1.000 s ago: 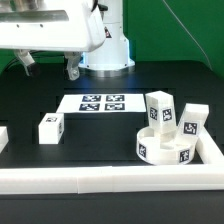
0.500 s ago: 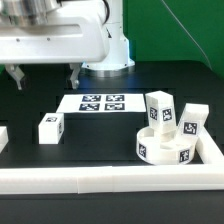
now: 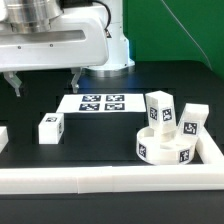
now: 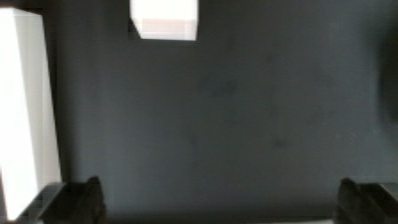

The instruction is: Assemble stool

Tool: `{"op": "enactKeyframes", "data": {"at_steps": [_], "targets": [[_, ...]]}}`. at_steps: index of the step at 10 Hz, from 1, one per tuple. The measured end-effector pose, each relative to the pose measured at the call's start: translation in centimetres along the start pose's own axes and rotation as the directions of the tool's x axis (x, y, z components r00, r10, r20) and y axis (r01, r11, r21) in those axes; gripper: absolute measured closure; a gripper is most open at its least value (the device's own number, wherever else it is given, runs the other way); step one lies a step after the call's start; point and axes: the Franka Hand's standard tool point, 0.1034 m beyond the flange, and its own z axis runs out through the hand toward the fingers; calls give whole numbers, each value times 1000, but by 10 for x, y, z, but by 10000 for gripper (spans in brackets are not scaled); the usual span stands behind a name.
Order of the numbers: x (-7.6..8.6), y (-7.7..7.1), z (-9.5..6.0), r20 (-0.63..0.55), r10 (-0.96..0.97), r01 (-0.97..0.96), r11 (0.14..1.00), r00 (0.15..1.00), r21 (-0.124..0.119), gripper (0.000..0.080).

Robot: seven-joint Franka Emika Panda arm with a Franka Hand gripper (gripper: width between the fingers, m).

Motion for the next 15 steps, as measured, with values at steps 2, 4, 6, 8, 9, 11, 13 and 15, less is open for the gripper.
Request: {"op": "enactKeyframes", "data": {"at_steps": [2,4,6,8,9,11,13,15], "targets": [[-12,3,32,-3,7,-7,1000,1000,-30,151],[-14,9,43,10,10,-9,999,1000,-44,151],[-14,7,41,25,7,-7,999,1000,-38,151],[-22,3,43,156,20,-17,1000,988,-19,151],[-21,6,46,200,23,-19,1000,980,-20,151],[-25,16,62,336,38,-32,999,941,-26,151],[-27,22,66,440,39,-36,999,897,-17,151],[-22,23,65,414,39,-31,999,910,-25,151]]}}
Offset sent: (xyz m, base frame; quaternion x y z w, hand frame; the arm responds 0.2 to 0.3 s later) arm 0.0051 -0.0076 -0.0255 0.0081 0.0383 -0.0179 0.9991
